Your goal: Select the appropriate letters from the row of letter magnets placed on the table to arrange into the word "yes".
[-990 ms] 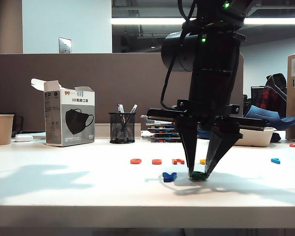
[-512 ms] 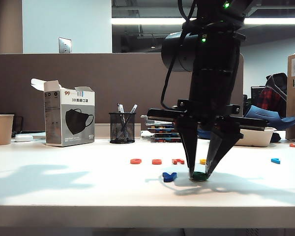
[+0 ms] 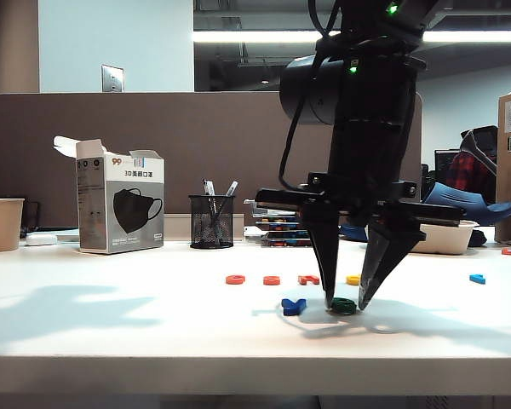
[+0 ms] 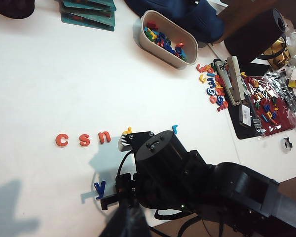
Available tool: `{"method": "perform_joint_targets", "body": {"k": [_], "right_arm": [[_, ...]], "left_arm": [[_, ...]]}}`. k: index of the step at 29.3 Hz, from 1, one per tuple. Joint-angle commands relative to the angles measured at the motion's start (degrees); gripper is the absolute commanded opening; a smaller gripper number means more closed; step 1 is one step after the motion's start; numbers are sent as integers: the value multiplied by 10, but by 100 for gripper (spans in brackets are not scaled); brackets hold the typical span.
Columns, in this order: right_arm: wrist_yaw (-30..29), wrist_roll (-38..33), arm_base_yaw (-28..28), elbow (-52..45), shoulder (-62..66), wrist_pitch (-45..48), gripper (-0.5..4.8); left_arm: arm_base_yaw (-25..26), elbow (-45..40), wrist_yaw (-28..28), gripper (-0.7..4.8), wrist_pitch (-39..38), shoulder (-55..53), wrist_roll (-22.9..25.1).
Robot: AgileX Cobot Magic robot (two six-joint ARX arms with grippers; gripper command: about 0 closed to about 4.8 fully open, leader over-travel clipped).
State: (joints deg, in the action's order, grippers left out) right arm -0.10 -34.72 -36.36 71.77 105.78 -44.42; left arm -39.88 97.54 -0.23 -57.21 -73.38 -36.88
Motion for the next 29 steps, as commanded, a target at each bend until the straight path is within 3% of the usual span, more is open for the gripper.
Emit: {"method": "perform_joint_targets", "body": {"k": [1,7,20,25,29], "right_arm": [[0,-2,0,2,-2,2,149],[0,-2,0,2,-2,2,188],[0,-2,0,3,-2,-2,188],[0,-2,0,3,-2,-4,116],[0,-2,0,3,-2,-4,117]], "left_arm": [[0,2,-2,-5,6,2,5],[0,2,-2,-5,6,2,5],[0,2,-2,-5,6,2,5],[0,2,-2,-5,6,2,5],[0,2,-2,-5,6,2,5]]}}
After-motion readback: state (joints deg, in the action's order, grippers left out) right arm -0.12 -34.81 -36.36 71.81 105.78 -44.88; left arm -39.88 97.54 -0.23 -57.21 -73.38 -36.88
